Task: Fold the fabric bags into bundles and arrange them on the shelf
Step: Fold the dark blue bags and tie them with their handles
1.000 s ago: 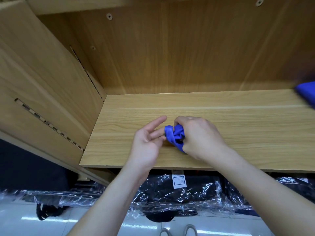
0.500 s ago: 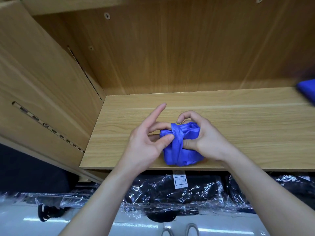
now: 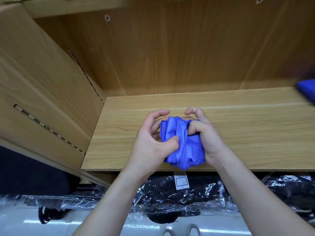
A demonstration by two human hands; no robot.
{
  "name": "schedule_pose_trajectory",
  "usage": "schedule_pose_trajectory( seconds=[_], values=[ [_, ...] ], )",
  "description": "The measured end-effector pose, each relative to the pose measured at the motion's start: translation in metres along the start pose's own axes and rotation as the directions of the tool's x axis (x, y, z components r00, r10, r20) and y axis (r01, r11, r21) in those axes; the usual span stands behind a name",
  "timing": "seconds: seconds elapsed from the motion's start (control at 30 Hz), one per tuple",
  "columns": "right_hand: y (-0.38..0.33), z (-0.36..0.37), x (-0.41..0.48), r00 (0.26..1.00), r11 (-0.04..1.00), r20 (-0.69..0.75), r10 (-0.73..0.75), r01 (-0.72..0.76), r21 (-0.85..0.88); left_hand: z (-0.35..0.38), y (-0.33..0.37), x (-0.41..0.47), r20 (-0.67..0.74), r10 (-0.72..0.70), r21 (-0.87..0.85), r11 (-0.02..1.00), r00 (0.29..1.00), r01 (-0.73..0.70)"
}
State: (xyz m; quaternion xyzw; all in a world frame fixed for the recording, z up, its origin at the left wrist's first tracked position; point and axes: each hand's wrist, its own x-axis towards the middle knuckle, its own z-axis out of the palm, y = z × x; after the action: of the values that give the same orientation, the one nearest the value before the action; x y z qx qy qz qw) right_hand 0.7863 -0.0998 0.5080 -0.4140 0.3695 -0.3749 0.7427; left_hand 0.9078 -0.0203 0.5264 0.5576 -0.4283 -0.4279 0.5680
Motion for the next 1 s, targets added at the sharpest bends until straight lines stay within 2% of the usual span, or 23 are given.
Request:
schedule_pose_trajectory(
  seconds=[0.07, 0.1, 0.13, 0.17, 0.2, 0.23, 0.27, 0.3, 0.37, 0.43, 0.5, 0.53, 0.57, 0.63, 0.7, 0.73, 0.8, 0.87, 0.93, 1.0],
  values=[
    [0.0, 0.006, -0.001, 0.988, 0.948, -0.089, -0.129, 0.097, -0.304, -0.001, -0.002, -0.001, -0.132, 0.035, 0.116, 0.993, 0.991, -0.019],
    [0.002, 0.007, -0.002, 0.967, 0.877, -0.115, -0.226, 0.151, -0.456, -0.003, -0.003, -0.001, -0.191, 0.111, 0.261, 0.964, 0.975, -0.059],
    [0.004, 0.009, -0.004, 0.946, 0.819, -0.126, -0.297, 0.185, -0.544, -0.004, -0.004, 0.001, -0.189, 0.211, 0.439, 0.892, 0.959, -0.11],
    [0.008, 0.011, -0.008, 0.938, 0.797, -0.118, -0.327, 0.207, -0.567, -0.004, -0.005, 0.002, -0.127, 0.291, 0.597, 0.786, 0.948, -0.162],
    [0.013, 0.012, -0.012, 0.949, 0.796, -0.07, -0.309, 0.217, -0.565, -0.002, -0.006, 0.002, -0.05, 0.325, 0.696, 0.69, 0.944, -0.2],
    [0.017, 0.013, -0.016, 0.966, 0.802, -0.01, -0.257, 0.208, -0.56, 0.001, -0.009, 0.003, -0.002, 0.313, 0.73, 0.649, 0.95, -0.213],
    [0.022, 0.013, -0.02, 0.979, 0.812, 0.051, -0.195, 0.191, -0.551, 0.002, -0.012, 0.004, 0.027, 0.258, 0.711, 0.674, 0.966, -0.2],
    [0.028, 0.01, -0.021, 0.987, 0.84, 0.079, -0.141, 0.161, -0.518, 0.001, -0.015, 0.006, 0.048, 0.169, 0.622, 0.766, 0.984, -0.162],
    [0.034, 0.003, -0.021, 0.998, 0.891, 0.03, -0.055, 0.062, -0.449, -0.005, -0.022, 0.009, 0.105, 0.014, 0.267, 0.963, 0.994, -0.042],
    [0.038, -0.005, -0.019, 0.999, 0.896, -0.015, -0.035, 0.025, -0.443, -0.011, -0.031, 0.01, 0.107, -0.069, -0.097, 0.992, 0.992, 0.079],
    [0.039, -0.008, -0.019, 0.999, 0.894, 0.028, -0.038, 0.047, -0.445, -0.013, -0.039, 0.012, 0.051, -0.112, -0.297, 0.947, 0.992, 0.122],
    [0.041, -0.008, -0.019, 0.999, 0.894, 0.034, -0.04, 0.051, -0.445, -0.012, -0.041, 0.013, 0.015, -0.122, -0.293, 0.948, 0.992, 0.121],
    [0.041, -0.008, -0.02, 0.998, 0.894, 0.024, -0.05, 0.055, -0.444, -0.01, -0.041, 0.013, -0.016, -0.112, -0.22, 0.97, 0.994, 0.105],
    [0.04, -0.008, -0.019, 0.997, 0.907, -0.024, -0.071, 0.055, -0.417, -0.01, -0.039, 0.017, -0.053, -0.014, 0.114, 0.993, 0.999, 0.02],
    [0.038, -0.01, -0.018, 0.995, 0.925, -0.044, -0.089, 0.066, -0.374, -0.017, -0.037, 0.021, -0.013, 0.086, 0.449, 0.891, 0.996, -0.071],
    [0.038, -0.013, -0.017, 0.996, 0.934, -0.026, -0.081, 0.067, -0.351, -0.023, -0.039, 0.023, 0.045, 0.057, 0.482, 0.873, 0.997, -0.072],
    [0.036, -0.019, -0.017, 0.997, 0.949, 0.067, -0.025, 0.045, -0.313, -0.032, -0.043, 0.023, 0.194, -0.118, 0.321, 0.946, 0.974, 0.051],
    [0.034, -0.02, -0.017, 0.993, 0.951, 0.114, 0.029, 0.008, -0.308, -0.033, -0.049, 0.02, 0.252, -0.185, 0.153, 0.977, 0.95, 0.15],
    [0.036, -0.017, -0.015, 0.999, 0.927, 0.043, -0.015, 0.03, -0.374, -0.026, -0.052, 0.017, 0.163, -0.173, 0.056, 0.985, 0.971, 0.166],
    [0.039, -0.013, -0.014, 0.984, 0.812, -0.041, -0.171, 0.117, -0.571, -0.019, -0.052, 0.016, 0.02, -0.19, -0.047, 0.981, 0.982, 0.191]
  ],
)
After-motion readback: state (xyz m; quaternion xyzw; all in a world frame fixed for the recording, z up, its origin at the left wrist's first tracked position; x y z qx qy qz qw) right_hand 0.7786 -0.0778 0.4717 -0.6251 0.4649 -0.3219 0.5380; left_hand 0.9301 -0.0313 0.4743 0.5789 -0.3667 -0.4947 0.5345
